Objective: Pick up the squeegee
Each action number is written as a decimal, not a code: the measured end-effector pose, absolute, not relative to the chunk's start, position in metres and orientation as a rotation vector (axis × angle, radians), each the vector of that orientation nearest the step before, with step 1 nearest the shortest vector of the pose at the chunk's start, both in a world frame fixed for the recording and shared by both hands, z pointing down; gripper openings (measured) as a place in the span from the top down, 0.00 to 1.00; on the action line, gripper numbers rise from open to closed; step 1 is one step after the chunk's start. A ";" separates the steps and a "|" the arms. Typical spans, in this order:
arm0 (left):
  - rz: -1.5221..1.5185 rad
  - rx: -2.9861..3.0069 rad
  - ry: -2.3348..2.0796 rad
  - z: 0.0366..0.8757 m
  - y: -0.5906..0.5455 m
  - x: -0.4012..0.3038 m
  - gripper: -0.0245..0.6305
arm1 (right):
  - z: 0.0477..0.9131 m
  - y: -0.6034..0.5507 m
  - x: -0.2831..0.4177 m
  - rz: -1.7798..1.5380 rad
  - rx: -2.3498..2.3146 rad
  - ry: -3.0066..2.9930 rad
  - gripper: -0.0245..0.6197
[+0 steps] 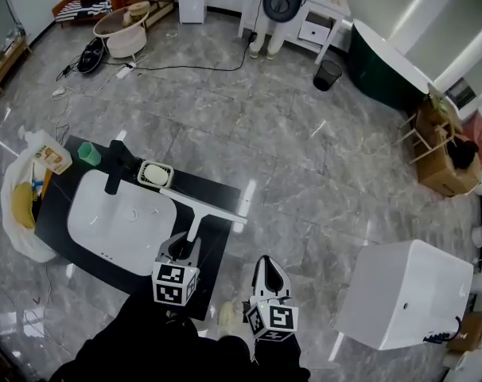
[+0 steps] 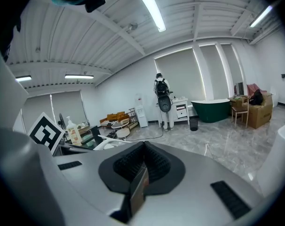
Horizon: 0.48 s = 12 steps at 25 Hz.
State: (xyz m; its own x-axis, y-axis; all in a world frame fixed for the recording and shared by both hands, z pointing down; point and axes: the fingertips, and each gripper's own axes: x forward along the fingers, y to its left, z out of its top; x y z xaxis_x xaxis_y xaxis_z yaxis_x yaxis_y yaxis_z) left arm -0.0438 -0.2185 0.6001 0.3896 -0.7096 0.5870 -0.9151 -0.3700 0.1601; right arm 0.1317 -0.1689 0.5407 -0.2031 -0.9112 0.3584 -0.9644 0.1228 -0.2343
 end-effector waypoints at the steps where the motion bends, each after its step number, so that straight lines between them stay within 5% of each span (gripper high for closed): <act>1: 0.582 2.193 -1.403 0.594 -0.217 -0.044 0.80 | 0.535 -0.167 0.131 0.622 1.896 -2.265 0.94; 12: 0.454 2.245 -1.518 0.525 -0.186 -0.058 0.80 | 0.488 -0.141 0.120 0.502 1.859 -2.372 0.94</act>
State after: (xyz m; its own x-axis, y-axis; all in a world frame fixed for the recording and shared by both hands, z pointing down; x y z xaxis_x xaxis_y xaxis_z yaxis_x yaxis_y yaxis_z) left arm -0.0579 -0.1856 0.5246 0.3601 -0.8049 0.4716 -0.9317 -0.3360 0.1380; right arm 0.1195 -0.1413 0.4884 -0.2571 -0.9289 0.2665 -0.9573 0.2070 -0.2021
